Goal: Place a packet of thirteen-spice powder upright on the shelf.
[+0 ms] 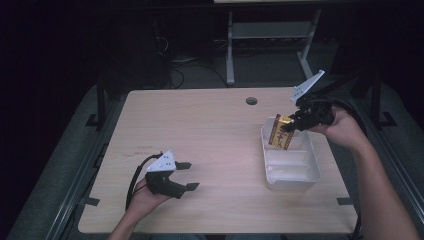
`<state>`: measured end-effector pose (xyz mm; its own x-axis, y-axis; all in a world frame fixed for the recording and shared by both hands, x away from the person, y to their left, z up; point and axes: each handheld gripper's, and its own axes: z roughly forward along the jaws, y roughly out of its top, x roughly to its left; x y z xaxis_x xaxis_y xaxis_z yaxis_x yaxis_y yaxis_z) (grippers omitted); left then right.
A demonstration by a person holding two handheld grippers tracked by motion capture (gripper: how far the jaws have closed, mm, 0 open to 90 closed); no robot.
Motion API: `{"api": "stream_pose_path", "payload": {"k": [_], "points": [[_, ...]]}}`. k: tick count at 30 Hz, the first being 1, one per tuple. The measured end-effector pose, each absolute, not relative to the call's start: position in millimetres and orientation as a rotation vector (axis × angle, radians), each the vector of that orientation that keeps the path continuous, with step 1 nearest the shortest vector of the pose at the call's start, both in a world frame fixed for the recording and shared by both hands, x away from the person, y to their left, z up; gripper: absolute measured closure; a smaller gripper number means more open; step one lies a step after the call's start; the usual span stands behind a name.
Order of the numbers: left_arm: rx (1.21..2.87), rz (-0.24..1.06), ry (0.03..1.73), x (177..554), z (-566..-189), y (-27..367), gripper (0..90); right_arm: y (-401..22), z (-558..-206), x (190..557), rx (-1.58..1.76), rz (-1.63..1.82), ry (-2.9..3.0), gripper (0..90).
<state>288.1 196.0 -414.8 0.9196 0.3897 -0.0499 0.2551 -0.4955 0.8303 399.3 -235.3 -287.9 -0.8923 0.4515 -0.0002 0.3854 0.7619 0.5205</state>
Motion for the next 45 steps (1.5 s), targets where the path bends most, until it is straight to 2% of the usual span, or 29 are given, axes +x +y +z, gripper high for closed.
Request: {"api": "stream_pose_path", "payload": {"k": [29, 45], "points": [[2.104, 0.161, 0.458, 288.1, -414.6, 195.9, 27.1, -234.2, -309.4, 415.8, 0.737, 0.744, 2.841, 67.6], [2.099, 0.152, 0.457, 288.5, -414.8, 196.0, 27.1, -241.7, -350.6, 423.3, 0.825, 0.706, 2.856, 67.3]]}}
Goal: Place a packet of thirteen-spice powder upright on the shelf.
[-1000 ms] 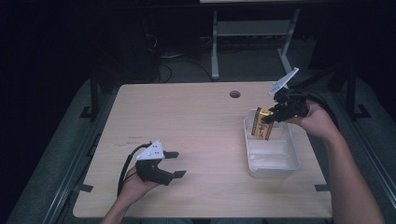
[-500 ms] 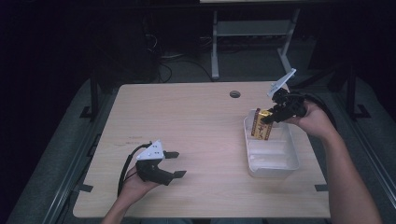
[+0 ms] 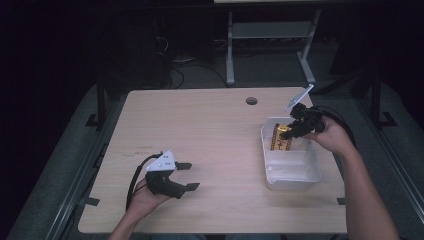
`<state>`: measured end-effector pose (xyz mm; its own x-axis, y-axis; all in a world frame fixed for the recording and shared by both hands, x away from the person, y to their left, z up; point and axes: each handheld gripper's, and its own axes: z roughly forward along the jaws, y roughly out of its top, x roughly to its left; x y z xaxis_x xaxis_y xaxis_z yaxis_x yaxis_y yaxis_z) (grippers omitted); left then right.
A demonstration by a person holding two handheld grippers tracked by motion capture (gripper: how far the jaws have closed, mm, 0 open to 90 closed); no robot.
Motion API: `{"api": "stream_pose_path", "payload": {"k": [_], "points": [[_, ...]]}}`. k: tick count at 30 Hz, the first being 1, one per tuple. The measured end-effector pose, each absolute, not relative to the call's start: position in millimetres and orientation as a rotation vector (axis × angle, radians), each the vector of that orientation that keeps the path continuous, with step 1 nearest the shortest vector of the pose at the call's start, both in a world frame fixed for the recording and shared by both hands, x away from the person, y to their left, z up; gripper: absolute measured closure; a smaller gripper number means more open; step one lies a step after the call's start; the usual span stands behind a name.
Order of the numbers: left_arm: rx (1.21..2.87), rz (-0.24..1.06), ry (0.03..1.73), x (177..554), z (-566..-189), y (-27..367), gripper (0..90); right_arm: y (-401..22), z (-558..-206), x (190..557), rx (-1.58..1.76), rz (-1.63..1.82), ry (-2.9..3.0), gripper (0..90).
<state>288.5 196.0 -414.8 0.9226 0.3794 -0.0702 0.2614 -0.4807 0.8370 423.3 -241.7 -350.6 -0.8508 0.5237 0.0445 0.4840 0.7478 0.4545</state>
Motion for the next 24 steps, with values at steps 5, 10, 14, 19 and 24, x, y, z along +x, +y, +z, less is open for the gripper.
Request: {"api": "stream_pose_path", "payload": {"k": [5, 10, 14, 19, 24], "points": [[2.099, 0.152, 0.457, 288.3, -414.8, 195.8, 27.1, -243.3, -358.5, 421.7, 0.841, 0.728, 2.846, 66.4], [2.100, 0.151, 0.457, 288.2, -415.1, 195.6, 27.1, -246.4, -360.2, 419.8, 0.852, 0.711, 2.837, 64.3], [2.101, 0.150, 0.457, 288.1, -415.4, 195.2, 27.1, -249.5, -363.0, 417.7, 0.869, 0.682, 2.828, 61.8], [2.100, 0.148, 0.458, 288.4, -415.9, 195.0, 27.1, -252.3, -365.3, 415.7, 0.880, 0.648, 2.828, 58.3], [2.101, 0.149, 0.457, 288.2, -415.9, 194.8, 27.1, -255.1, -365.2, 414.4, 0.881, 0.628, 2.820, 56.5]]}}
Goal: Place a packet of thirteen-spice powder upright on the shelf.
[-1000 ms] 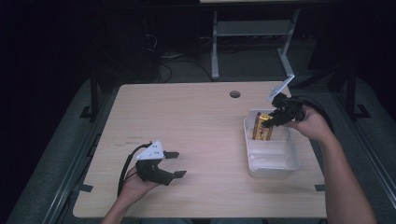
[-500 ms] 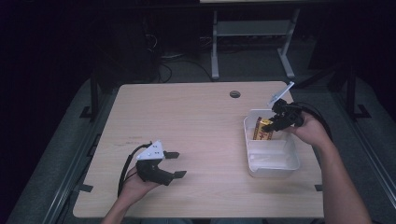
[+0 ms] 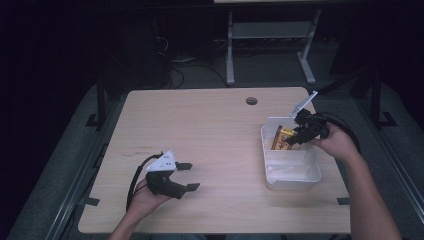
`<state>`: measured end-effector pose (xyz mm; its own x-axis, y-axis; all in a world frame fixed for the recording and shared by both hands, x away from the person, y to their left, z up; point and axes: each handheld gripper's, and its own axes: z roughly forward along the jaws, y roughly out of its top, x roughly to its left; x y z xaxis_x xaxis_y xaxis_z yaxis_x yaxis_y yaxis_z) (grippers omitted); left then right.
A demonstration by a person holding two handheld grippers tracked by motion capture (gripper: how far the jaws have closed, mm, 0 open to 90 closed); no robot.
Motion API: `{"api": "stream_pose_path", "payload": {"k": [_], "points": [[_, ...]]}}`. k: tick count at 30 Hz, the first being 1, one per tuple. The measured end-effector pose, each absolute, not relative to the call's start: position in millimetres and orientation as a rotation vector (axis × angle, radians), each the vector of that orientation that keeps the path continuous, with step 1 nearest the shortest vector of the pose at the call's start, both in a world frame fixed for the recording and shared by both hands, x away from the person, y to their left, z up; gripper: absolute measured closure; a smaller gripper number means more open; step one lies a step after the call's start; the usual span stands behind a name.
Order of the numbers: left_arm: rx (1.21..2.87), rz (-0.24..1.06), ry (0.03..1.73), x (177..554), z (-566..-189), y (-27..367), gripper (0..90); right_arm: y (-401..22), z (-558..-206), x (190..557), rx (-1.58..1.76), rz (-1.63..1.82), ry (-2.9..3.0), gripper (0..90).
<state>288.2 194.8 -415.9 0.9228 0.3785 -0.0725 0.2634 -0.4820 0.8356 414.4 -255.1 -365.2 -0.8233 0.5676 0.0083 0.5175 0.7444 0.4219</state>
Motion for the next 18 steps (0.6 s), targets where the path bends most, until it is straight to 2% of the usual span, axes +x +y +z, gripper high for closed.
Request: {"api": "stream_pose_path", "payload": {"k": [18], "points": [[2.100, 0.150, 0.457, 288.7, -415.8, 195.3, 27.1, -249.5, -362.6, 412.7, 0.836, 0.499, 2.791, 57.6]]}}
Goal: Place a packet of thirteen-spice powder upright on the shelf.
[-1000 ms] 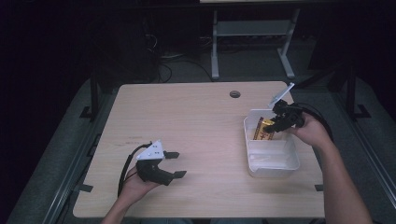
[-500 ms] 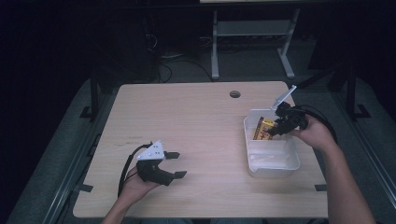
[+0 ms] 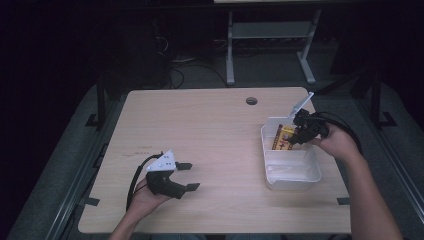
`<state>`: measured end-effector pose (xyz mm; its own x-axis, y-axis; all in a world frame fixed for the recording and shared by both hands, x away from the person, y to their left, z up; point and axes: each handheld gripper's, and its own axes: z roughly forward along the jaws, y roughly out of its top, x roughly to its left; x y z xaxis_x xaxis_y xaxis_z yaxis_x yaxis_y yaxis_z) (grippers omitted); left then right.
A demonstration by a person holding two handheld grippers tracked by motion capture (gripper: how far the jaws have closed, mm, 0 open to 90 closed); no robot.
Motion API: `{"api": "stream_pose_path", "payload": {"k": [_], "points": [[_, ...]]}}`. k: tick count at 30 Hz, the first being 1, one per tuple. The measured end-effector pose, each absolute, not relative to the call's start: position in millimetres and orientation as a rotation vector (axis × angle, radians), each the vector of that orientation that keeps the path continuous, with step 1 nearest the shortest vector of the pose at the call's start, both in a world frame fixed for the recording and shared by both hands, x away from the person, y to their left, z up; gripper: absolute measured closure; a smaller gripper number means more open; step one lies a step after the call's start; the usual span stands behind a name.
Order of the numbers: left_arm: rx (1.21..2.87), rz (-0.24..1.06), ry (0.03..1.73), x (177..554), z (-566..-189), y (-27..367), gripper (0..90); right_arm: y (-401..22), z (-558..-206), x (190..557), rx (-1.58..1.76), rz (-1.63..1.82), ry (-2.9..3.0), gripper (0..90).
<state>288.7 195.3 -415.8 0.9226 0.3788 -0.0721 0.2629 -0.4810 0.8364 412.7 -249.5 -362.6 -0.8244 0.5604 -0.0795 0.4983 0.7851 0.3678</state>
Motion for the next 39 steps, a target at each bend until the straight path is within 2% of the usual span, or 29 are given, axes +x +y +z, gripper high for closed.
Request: {"api": "stream_pose_path", "payload": {"k": [16, 39], "points": [[2.099, 0.147, 0.458, 288.9, -416.1, 195.1, 27.1, -247.8, -358.4, 410.8, 0.790, 0.456, 2.731, 55.4], [2.098, 0.150, 0.457, 288.4, -415.3, 195.3, 27.0, -251.8, -348.6, 403.2, 0.822, 0.648, 2.688, 45.0]]}}
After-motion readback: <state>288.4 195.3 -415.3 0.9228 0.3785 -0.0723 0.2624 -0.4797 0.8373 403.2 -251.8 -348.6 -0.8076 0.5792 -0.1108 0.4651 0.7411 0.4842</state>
